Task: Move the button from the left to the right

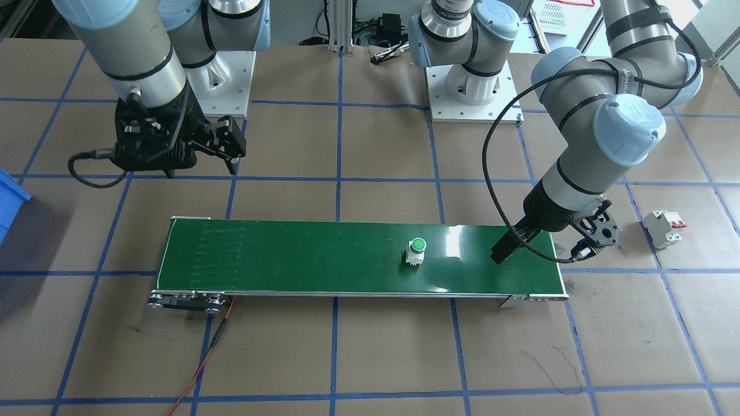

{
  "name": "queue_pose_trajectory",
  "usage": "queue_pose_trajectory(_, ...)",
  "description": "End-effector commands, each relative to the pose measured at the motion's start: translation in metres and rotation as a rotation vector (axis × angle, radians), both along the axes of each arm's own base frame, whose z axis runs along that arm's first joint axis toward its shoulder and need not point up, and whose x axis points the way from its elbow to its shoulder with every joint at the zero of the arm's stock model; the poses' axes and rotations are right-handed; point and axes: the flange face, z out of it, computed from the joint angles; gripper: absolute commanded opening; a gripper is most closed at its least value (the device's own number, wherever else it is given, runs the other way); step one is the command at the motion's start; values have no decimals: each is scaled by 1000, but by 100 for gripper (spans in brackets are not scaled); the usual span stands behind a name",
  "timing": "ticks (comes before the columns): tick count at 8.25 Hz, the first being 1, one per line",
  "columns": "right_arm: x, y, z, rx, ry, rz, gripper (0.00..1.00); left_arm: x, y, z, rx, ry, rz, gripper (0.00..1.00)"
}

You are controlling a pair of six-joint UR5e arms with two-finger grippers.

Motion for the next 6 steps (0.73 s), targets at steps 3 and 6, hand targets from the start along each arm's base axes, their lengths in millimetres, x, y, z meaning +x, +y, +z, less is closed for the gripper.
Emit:
queue_pose_trajectory(3,1,-30,-118,82,16,-14,100,-21,36,113,110,-27,-384,100)
queue_pose_trajectory(6,8,-35,-126,52,-64,-20,100,-85,51,177,184,-82,-525,100)
